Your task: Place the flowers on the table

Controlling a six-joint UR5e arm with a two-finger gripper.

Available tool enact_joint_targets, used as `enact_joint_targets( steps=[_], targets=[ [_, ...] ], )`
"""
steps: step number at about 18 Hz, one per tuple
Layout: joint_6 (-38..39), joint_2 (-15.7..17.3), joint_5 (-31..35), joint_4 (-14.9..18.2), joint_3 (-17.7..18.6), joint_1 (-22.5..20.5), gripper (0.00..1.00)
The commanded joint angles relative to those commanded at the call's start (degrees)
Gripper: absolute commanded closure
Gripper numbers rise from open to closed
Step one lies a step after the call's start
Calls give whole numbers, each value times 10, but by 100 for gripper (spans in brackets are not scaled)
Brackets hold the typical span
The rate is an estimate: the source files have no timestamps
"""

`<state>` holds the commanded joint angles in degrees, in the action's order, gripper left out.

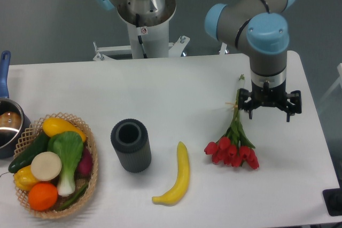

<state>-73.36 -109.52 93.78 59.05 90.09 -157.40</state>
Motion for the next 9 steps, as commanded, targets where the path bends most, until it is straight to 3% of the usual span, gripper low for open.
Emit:
enact_joint_targets(
  steps=[6, 9],
  targets=[
    [-165, 26, -78, 69, 3, -71, 0],
    [-187, 33, -85, 80, 4, -84, 0]
  ],
)
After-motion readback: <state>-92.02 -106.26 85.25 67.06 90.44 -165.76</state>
